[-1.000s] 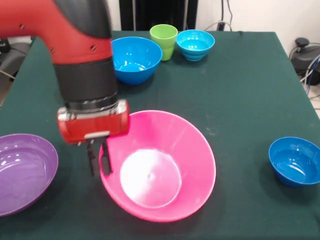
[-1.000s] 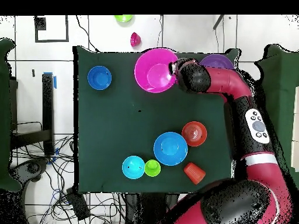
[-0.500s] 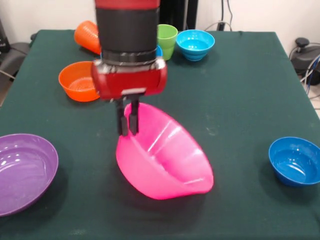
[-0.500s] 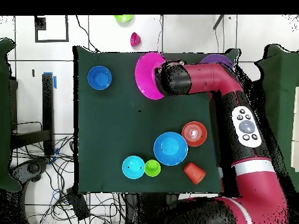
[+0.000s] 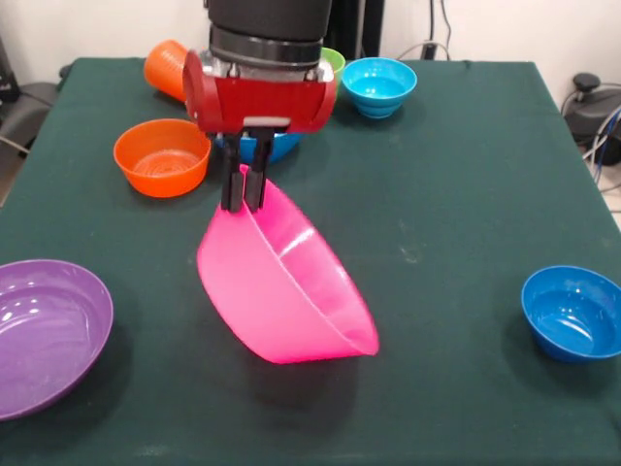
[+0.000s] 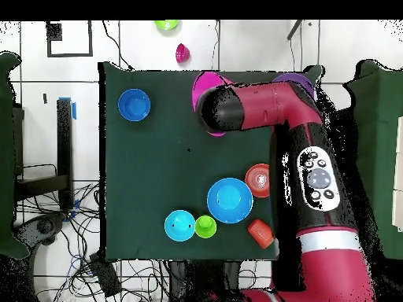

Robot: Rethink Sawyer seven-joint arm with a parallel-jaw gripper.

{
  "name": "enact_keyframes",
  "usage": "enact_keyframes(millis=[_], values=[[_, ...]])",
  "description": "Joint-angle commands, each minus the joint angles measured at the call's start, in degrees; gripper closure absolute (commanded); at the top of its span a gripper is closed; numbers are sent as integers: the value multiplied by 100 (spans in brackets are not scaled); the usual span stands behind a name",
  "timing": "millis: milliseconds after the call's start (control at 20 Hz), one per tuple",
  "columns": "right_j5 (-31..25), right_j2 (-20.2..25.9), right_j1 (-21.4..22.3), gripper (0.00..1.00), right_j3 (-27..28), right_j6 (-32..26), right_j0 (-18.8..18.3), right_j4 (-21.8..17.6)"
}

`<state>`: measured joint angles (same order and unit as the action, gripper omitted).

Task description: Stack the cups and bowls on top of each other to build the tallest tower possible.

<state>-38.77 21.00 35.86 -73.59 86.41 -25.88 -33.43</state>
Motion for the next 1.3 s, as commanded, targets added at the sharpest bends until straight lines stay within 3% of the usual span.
enact_keyframes(millis=[50, 500, 850, 1300], values=[[-88, -786, 100, 100, -579, 1697, 616, -48], [395, -802, -16, 100, -776, 1456, 395, 28], [963, -1156, 594, 100, -1731, 1797, 397, 36], [1081, -1697, 839, 100, -2077, 2102, 749, 162]])
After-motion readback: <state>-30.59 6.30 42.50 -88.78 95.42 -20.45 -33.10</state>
